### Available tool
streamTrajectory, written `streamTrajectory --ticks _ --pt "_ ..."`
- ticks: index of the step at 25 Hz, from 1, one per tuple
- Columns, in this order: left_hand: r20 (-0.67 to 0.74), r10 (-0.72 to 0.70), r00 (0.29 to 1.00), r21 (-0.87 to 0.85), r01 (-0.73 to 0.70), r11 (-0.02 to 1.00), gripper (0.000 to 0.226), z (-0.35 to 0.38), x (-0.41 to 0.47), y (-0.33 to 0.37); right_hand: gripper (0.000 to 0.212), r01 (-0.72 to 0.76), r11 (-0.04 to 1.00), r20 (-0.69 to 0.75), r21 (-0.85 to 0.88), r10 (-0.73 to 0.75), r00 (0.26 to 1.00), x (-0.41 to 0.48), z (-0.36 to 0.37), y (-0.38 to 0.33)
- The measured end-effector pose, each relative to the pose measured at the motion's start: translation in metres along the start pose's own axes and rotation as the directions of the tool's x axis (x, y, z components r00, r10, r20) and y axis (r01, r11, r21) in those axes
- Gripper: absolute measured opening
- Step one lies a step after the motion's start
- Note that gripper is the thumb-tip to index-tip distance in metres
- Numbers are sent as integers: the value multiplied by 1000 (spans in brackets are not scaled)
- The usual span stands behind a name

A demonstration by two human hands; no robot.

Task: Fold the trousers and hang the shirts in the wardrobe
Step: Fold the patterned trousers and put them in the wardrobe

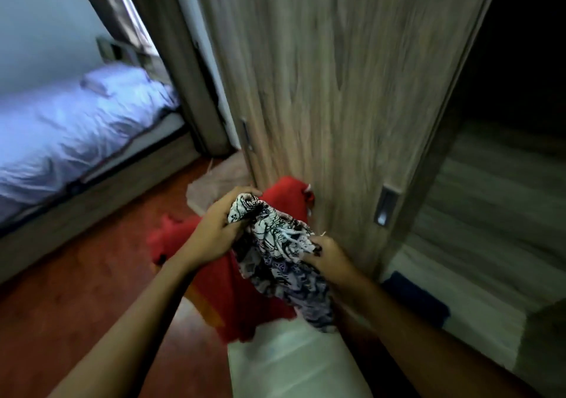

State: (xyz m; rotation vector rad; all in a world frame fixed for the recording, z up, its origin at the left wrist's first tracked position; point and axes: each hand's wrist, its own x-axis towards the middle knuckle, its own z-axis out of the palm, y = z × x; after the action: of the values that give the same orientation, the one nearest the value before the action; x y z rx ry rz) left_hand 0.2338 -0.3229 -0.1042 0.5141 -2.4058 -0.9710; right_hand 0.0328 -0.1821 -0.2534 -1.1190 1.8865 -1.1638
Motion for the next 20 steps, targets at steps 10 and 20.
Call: streamTrajectory --ticks 10,20 --pt "-4 387 922 522 -328 787 36 -199 41 158 15 332 798 -138 -503 -454 880 -51 -207 -305" --pt "-57 510 859 752 -299 587 42 -258 47 176 55 455 498 102 -738 -585 805 -105 -251 -406"
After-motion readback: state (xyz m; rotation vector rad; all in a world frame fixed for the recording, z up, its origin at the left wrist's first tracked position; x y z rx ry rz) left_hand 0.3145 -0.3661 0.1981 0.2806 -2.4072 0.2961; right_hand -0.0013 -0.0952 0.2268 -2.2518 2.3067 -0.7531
